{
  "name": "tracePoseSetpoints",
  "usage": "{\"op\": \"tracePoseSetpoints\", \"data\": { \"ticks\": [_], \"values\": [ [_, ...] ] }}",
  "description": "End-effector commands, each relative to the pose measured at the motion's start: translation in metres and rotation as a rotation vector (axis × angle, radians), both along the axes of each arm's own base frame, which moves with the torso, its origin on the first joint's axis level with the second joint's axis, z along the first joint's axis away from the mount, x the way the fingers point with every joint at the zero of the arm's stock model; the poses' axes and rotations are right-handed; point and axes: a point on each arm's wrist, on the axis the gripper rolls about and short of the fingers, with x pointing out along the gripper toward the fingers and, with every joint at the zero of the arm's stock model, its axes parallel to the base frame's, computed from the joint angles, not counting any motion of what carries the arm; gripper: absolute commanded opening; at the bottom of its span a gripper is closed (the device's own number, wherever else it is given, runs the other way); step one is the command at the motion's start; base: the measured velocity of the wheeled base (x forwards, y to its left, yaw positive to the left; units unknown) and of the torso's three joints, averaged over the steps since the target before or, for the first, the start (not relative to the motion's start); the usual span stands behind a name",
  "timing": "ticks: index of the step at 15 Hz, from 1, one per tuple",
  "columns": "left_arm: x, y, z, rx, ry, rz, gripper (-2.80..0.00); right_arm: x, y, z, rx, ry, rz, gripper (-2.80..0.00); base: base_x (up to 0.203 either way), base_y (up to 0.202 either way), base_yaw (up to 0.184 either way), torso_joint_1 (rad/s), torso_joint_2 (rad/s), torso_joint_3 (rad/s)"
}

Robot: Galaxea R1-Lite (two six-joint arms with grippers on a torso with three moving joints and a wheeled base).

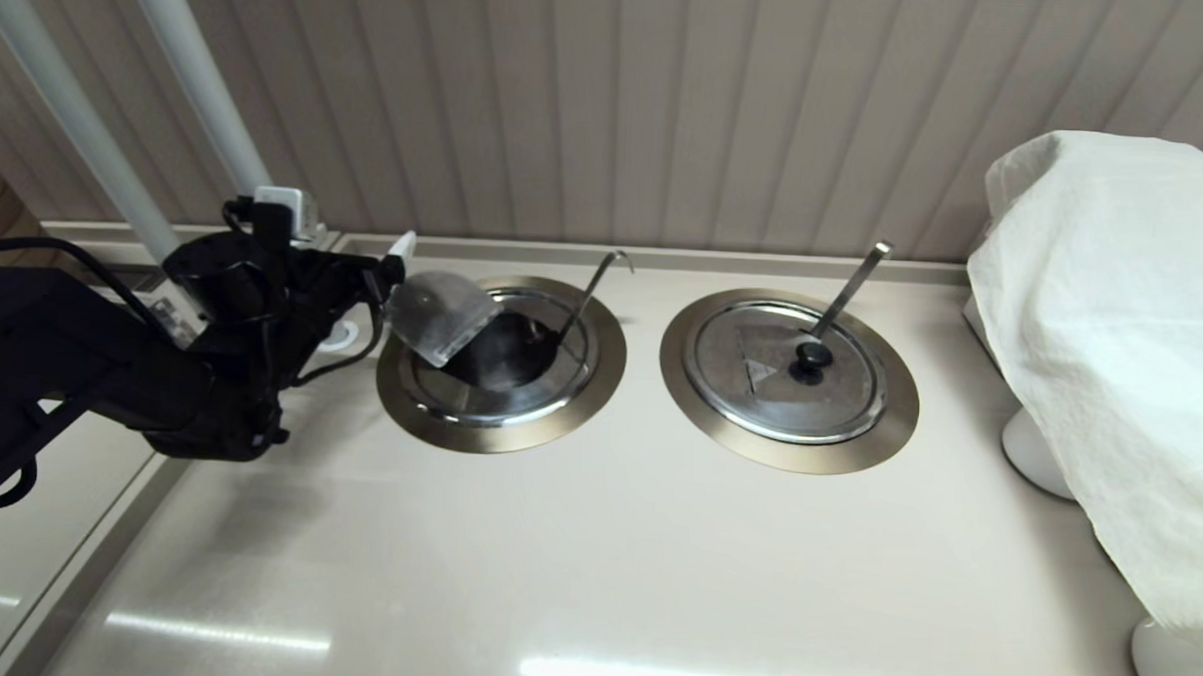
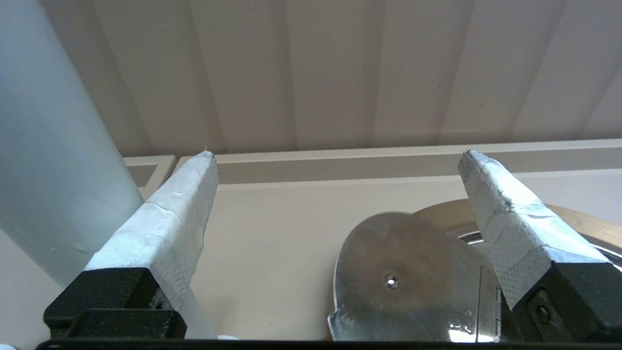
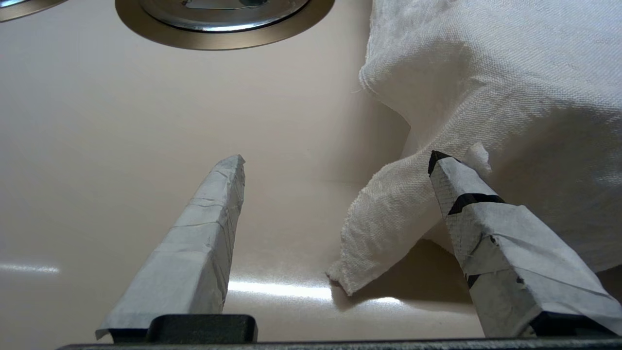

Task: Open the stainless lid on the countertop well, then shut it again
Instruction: Open the lid, then stir with a spoon

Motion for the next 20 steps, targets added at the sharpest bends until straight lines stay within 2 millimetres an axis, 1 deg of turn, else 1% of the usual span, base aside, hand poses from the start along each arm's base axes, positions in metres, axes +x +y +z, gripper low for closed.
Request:
{"op": "tracePoseSetpoints", "data": {
  "ticks": [1, 2, 4, 5, 7, 9, 13, 16, 20],
  "values": [
    [-0.005, -0.002, 0.008, -0.001, -0.029, -0.004, 0.00, 0.000, 0.000, 0.000, -0.001, -0.001, 0.000, 0.00, 0.000, 0.000, 0.000, 0.000, 0.00, 0.000],
    [-0.006, -0.004, 0.005, 0.002, -0.018, -0.011, 0.00, 0.000, 0.000, 0.000, -0.001, -0.001, 0.000, 0.00, 0.000, 0.000, 0.000, 0.000, 0.00, 0.000],
    [-0.012, -0.021, 0.006, -0.001, -0.008, -0.052, 0.00, 0.000, 0.000, 0.000, 0.000, -0.001, 0.000, 0.00, 0.000, 0.000, 0.000, 0.000, 0.00, 0.000],
    [-0.018, -0.033, 0.006, -0.001, 0.006, -0.082, 0.00, 0.000, 0.000, 0.000, -0.001, -0.001, 0.000, 0.00, 0.000, 0.000, 0.000, 0.000, 0.00, 0.000],
    [-0.031, -0.066, 0.004, 0.002, 0.057, -0.154, 0.00, 0.000, 0.000, 0.000, -0.002, -0.001, 0.000, 0.00, 0.000, 0.000, 0.000, 0.000, 0.00, 0.000],
    [-0.040, -0.086, 0.001, 0.004, 0.110, -0.180, 0.00, 0.000, 0.000, 0.000, 0.000, -0.001, 0.000, 0.00, 0.000, 0.000, 0.000, 0.000, 0.00, 0.000],
    [-0.044, -0.099, -0.002, 0.009, 0.150, -0.171, 0.00, 0.000, 0.000, 0.000, -0.002, -0.001, 0.000, 0.00, 0.000, 0.000, 0.000, 0.000, 0.00, 0.000],
    [-0.054, -0.121, 0.002, 0.036, 0.141, -0.164, 0.00, 0.000, 0.000, 0.000, -0.002, -0.001, 0.000, 0.00, 0.000, 0.000, 0.000, 0.000, 0.00, 0.000],
    [-0.043, -0.144, 0.004, 0.084, 0.223, -0.198, 0.00, 0.000, 0.000, 0.000, 0.000, -0.001, 0.000, 0.00, 0.000, 0.000, 0.000, 0.000, 0.00, 0.000]
  ]
}}
